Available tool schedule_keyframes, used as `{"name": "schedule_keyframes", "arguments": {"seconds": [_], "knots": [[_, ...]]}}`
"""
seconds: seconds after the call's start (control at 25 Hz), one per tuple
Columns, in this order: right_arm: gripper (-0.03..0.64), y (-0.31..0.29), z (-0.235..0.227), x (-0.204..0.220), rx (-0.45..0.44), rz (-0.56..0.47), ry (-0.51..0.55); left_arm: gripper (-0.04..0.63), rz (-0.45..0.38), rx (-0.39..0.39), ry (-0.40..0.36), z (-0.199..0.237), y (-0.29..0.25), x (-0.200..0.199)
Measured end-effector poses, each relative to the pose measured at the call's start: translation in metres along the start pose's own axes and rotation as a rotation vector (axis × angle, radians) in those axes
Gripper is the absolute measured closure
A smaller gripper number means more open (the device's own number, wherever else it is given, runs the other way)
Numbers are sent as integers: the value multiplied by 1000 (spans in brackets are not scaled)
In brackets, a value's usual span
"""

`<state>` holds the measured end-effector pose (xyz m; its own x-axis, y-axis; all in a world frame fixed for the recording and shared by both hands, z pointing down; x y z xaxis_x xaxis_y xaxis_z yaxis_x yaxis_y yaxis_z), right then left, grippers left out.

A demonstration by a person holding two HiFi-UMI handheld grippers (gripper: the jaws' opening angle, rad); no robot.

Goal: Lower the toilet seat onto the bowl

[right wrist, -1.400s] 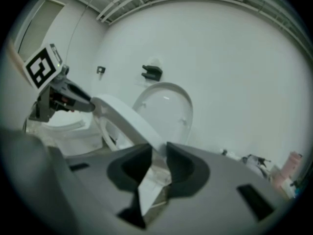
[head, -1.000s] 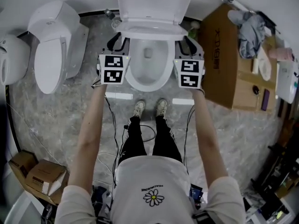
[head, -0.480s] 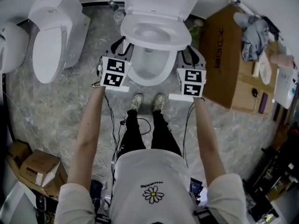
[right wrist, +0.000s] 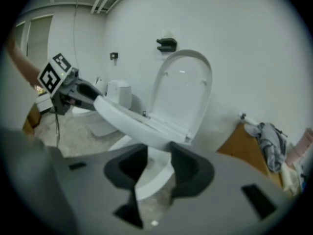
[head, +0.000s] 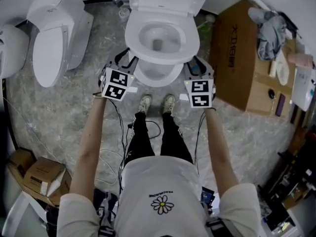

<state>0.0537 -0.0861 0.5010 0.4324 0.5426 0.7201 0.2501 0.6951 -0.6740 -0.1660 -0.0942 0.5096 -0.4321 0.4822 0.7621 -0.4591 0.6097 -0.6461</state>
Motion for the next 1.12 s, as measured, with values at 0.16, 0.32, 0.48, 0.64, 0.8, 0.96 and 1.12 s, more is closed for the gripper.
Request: {"name": "schedule_keyframes", "arguments": {"seconds": [0.16, 0.32, 0.48, 0.64, 0.8, 0.96, 1.12], "knots": [[453, 0, 11, 20, -24, 40, 48, 416, 51, 38, -47, -10, -1, 21], [451, -5, 25, 41, -64, 81, 100, 410, 123, 91, -70, -17, -2, 46], [448, -5, 33, 66, -108, 136, 124, 405, 177, 125, -91, -31, -6, 67], [446, -7, 40, 86, -132, 184, 147, 402, 217, 142, -91, -40, -10, 85], [446, -11, 49, 104, -170, 228, 146, 402, 260, 162, -92, -46, -14, 103], [446, -16, 58, 124, -233, 282, 158, 400, 312, 200, -102, -53, -20, 125], [448, -22, 66, 143, -270, 314, 162, 400, 348, 237, -83, -60, -26, 145]]}}
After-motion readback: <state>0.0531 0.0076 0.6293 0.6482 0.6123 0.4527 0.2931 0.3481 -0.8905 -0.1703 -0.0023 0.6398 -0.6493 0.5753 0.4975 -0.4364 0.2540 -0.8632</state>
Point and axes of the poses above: the fingertips, and each gripper's own axes: y backward along the fingers, z to its left, x out of its underside, the point moved 1 cm from there along y, backward along the fingers, and after that the axes turned 3 degrees about x, right-handed, at the moved point
